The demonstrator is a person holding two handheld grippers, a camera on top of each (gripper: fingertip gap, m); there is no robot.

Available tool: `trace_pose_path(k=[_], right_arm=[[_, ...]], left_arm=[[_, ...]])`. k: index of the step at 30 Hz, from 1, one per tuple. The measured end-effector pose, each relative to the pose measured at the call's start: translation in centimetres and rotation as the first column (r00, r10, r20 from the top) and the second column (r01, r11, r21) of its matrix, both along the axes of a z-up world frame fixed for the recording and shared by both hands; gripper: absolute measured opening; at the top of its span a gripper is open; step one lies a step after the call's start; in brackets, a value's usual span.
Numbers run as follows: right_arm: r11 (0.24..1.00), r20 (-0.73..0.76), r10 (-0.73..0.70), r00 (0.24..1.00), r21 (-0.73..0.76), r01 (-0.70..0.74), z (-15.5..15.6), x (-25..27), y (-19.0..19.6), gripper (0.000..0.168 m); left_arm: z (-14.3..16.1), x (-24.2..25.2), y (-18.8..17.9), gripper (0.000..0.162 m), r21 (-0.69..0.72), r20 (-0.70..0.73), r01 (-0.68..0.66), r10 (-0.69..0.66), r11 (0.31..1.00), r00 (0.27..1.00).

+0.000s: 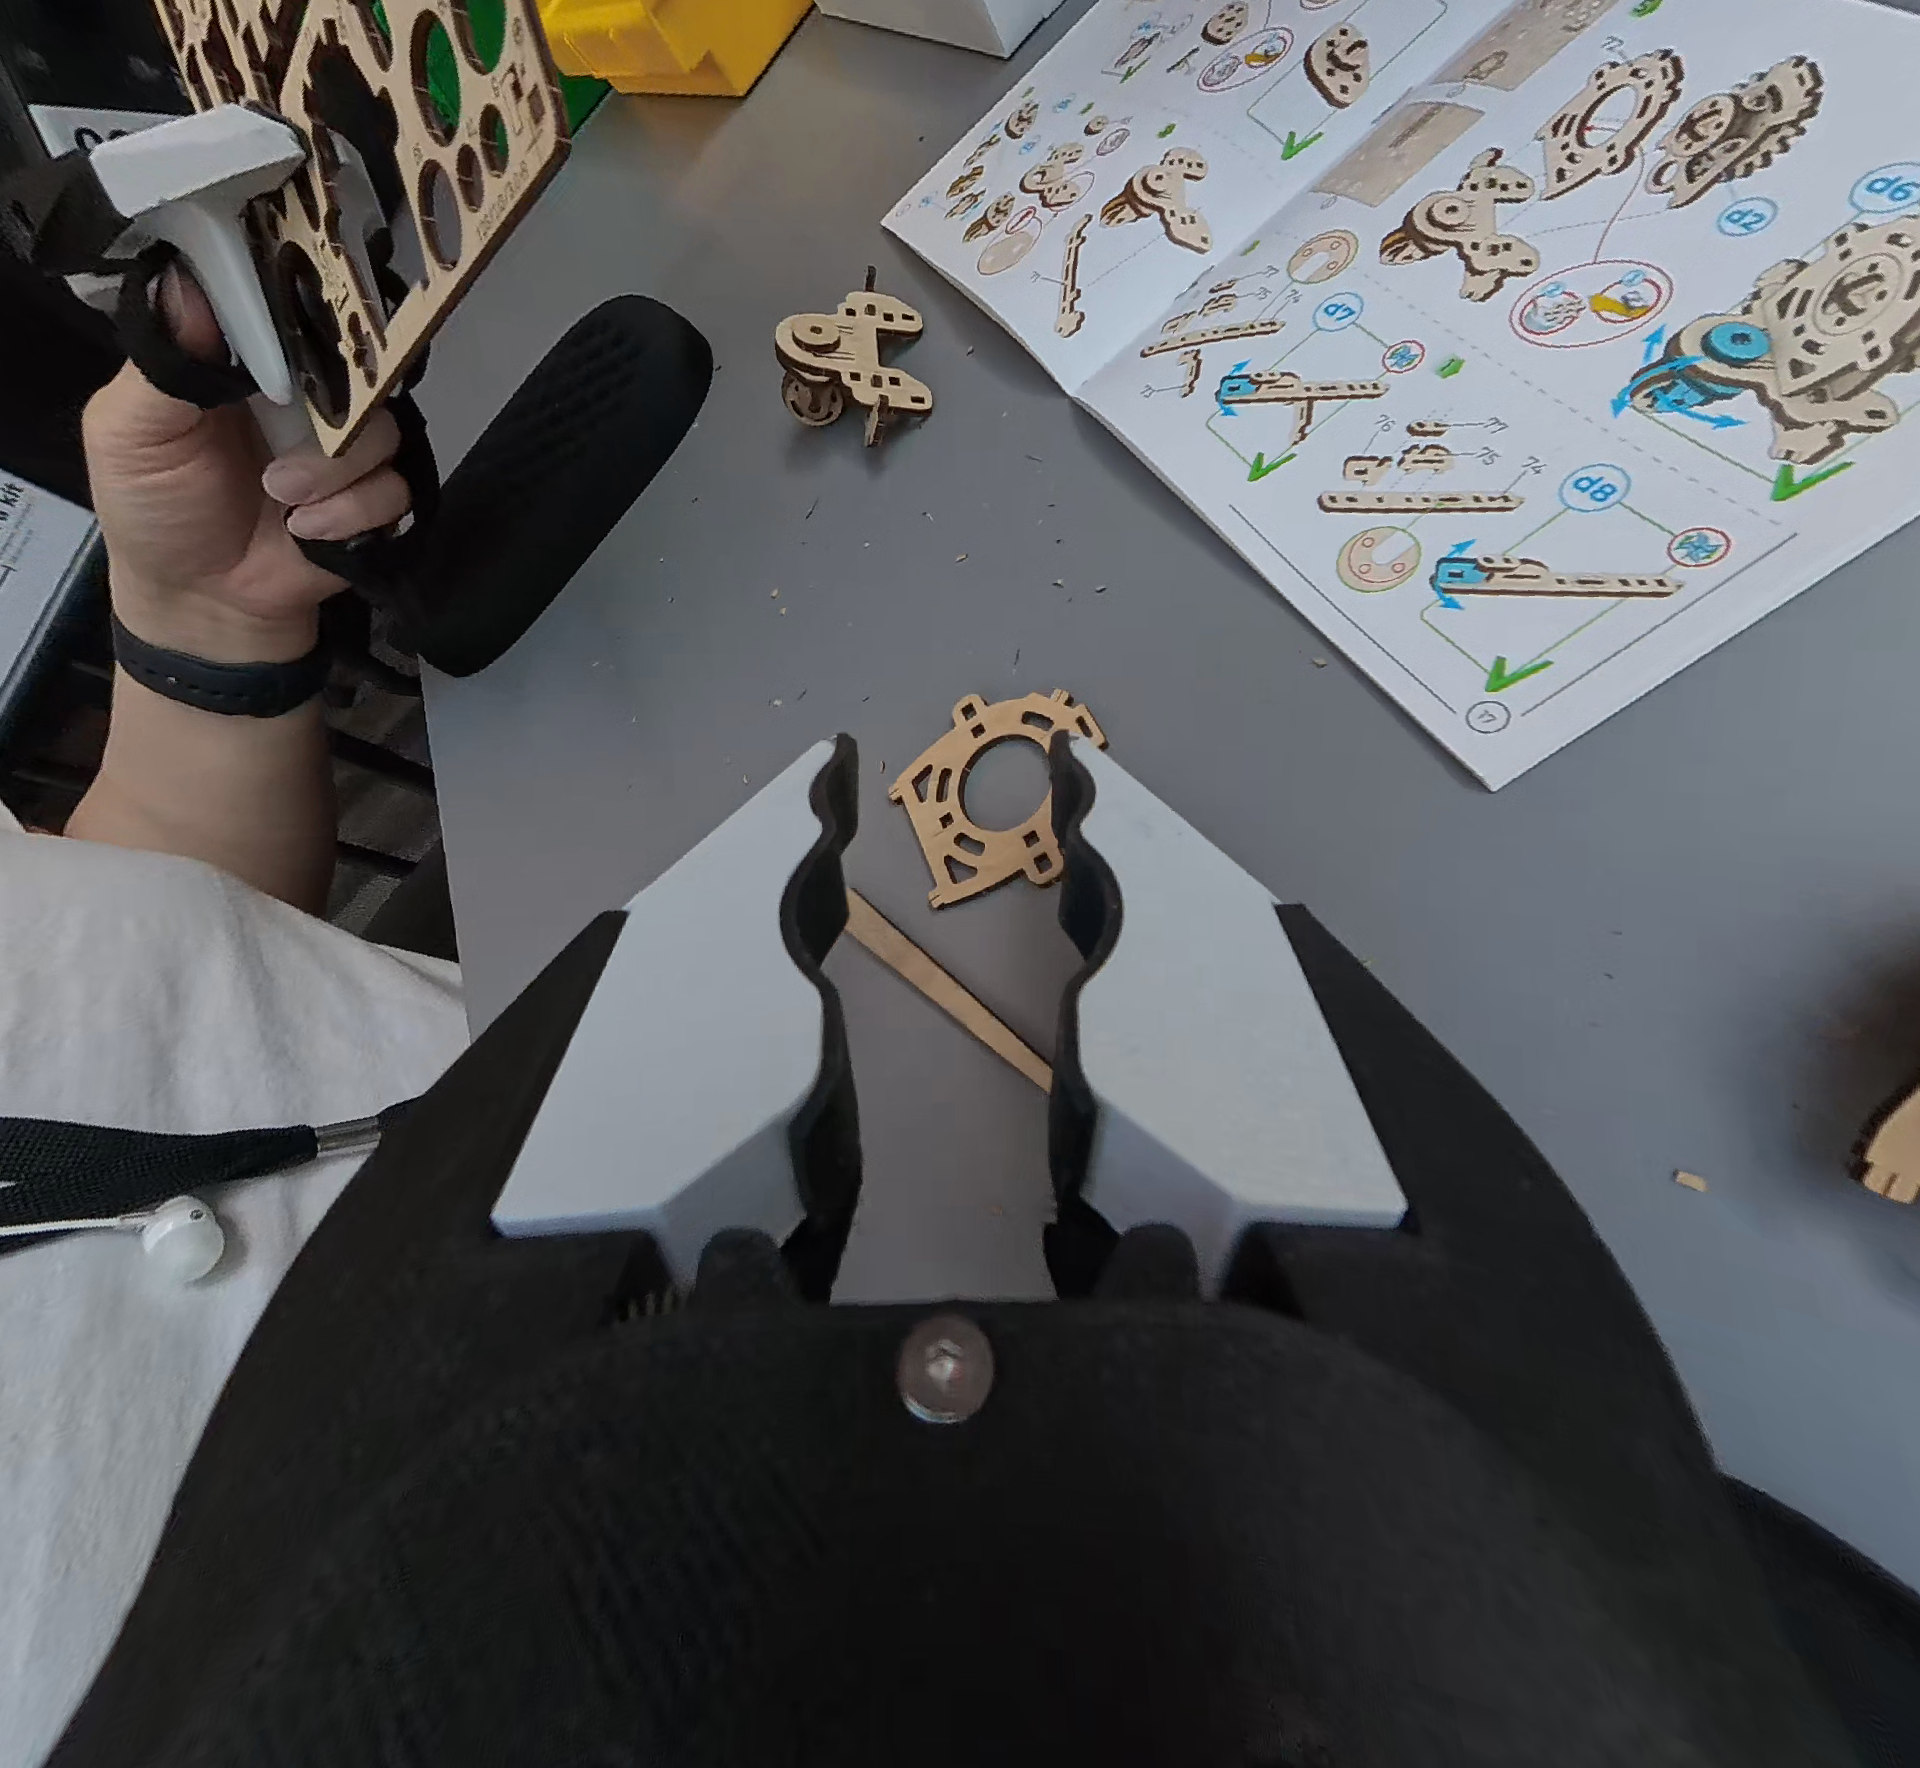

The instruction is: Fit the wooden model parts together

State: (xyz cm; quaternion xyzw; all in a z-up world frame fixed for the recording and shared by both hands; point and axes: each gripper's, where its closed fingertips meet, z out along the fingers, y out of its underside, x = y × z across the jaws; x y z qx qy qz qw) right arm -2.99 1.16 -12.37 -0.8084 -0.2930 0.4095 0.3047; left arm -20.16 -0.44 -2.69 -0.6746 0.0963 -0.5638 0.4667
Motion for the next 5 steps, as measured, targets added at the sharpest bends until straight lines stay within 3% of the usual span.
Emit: trace_pose_path(k=[2,5], right_arm=[[0.999,0.034,-0.015,0.999,0.046,0.014,0.1,0.1,-0.2,0.041],[0.990,0.197,-0.028,0.980,0.139,0.000,-1.1,0.4,-0.7,0.055]], left_arm=[[0.0,-0.1,0.0,0.000,-0.005,0.003,0.001,-0.001,1.000,1.000],[0.1,-0.3,0.1,0.000,-0.005,0.003,-0.005,0.005,1.000,1.000]])
